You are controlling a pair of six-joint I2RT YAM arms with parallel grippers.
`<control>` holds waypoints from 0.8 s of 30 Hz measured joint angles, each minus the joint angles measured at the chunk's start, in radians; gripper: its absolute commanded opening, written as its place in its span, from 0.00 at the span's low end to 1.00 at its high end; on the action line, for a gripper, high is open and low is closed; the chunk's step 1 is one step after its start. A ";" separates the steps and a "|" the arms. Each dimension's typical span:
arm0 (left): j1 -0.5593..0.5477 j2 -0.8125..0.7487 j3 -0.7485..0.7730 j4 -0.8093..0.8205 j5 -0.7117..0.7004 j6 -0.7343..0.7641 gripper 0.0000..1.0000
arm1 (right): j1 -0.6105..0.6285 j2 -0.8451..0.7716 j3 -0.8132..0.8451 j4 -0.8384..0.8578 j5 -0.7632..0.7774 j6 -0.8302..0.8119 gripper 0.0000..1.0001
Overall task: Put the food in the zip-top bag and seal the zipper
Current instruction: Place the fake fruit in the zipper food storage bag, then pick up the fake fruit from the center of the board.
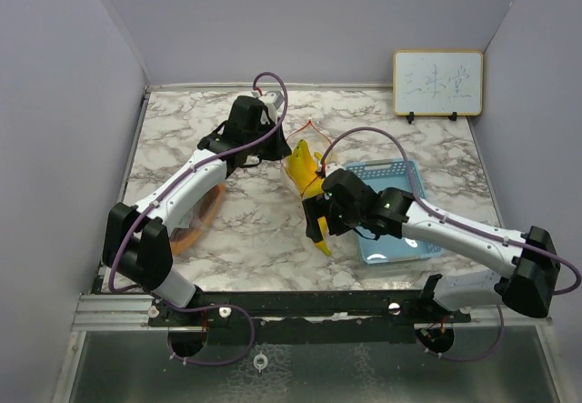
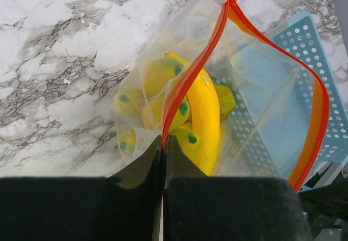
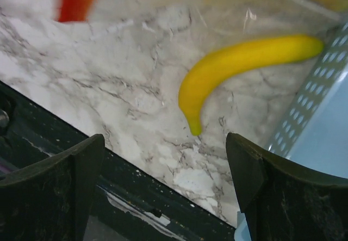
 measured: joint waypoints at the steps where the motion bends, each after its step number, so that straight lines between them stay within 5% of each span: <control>1: 0.000 0.000 0.000 0.000 0.000 0.000 0.00 | 0.006 0.014 -0.024 0.000 -0.009 0.024 0.88; 4: 0.000 0.000 0.000 0.000 0.000 0.000 0.00 | 0.007 0.075 -0.073 -0.001 -0.018 0.094 0.79; 11: 0.000 0.000 0.002 -0.005 0.000 0.000 0.00 | 0.007 0.219 -0.129 0.060 0.001 0.239 0.75; 19: 0.000 0.000 0.002 -0.020 0.000 0.000 0.00 | 0.007 0.285 -0.192 0.196 0.012 0.288 0.10; 24: 0.000 -0.003 0.002 -0.023 0.000 0.004 0.00 | 0.007 0.276 -0.198 0.221 0.021 0.293 0.02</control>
